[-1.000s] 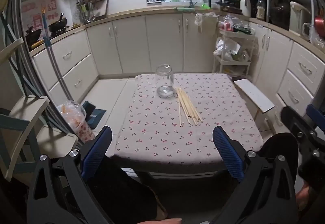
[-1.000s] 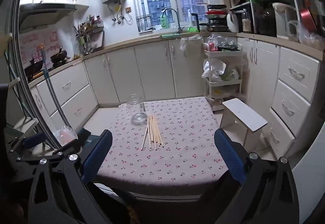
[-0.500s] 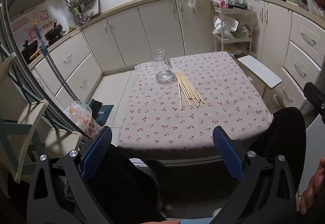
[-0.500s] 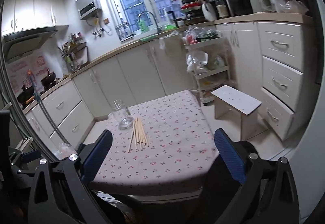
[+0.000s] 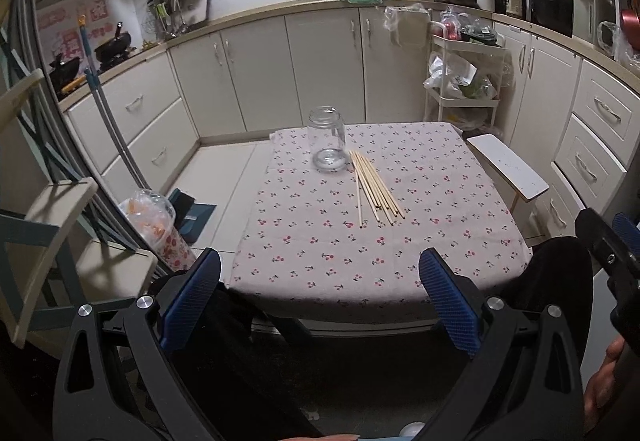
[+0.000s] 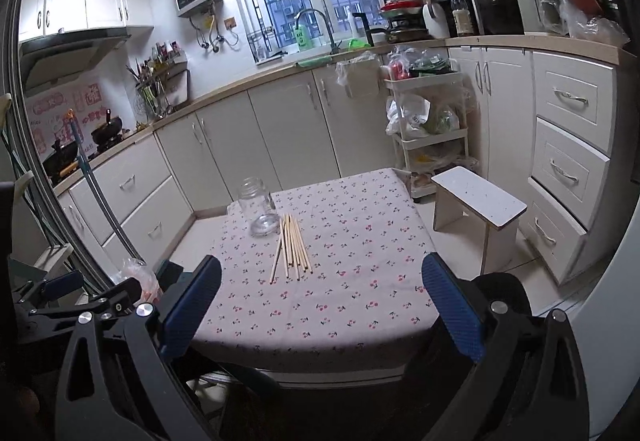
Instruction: Organize utensils
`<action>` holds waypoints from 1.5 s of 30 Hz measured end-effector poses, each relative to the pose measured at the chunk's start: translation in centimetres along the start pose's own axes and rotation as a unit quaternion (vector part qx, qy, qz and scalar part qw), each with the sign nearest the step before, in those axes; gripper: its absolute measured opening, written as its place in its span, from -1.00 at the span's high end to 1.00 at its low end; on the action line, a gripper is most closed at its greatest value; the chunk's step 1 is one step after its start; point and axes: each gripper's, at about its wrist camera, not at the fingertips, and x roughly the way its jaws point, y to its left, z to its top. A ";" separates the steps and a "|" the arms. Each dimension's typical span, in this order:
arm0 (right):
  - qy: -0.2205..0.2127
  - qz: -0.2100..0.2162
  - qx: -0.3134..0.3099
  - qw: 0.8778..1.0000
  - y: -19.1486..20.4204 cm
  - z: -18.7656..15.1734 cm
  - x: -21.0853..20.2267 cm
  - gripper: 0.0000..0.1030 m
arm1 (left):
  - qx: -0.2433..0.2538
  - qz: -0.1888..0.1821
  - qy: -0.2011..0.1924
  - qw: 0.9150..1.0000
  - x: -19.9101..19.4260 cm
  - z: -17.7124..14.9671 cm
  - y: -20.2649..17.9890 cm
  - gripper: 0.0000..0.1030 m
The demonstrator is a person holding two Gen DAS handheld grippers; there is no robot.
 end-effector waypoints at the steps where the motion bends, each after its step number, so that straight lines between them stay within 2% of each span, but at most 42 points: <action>1: 0.001 -0.001 0.000 1.000 0.1 -0.1 0.1 -0.87 | -0.001 -0.006 0.003 1.000 0.3 0.0 0.0 -0.85; 9: 0.025 -0.022 -0.027 0.999 2.0 -0.5 2.6 -0.87 | -0.031 -0.043 0.014 0.999 3.2 0.4 1.5 -0.85; 15: 0.038 -0.017 -0.043 0.998 3.7 -0.6 4.2 -0.87 | -0.055 -0.057 0.022 0.997 5.0 0.4 2.6 -0.85; 28: 0.054 -0.007 -0.038 0.998 3.3 -0.4 7.7 -0.87 | -0.059 -0.035 0.037 0.997 7.8 1.1 2.4 -0.85; 36: 0.055 0.001 -0.052 0.997 4.5 -0.8 7.3 -0.87 | -0.060 -0.030 0.038 0.997 7.5 0.7 2.7 -0.85; 45: 0.047 0.001 -0.061 0.997 5.3 -1.7 4.3 -0.87 | -0.065 -0.036 0.033 0.997 4.9 -1.1 3.3 -0.85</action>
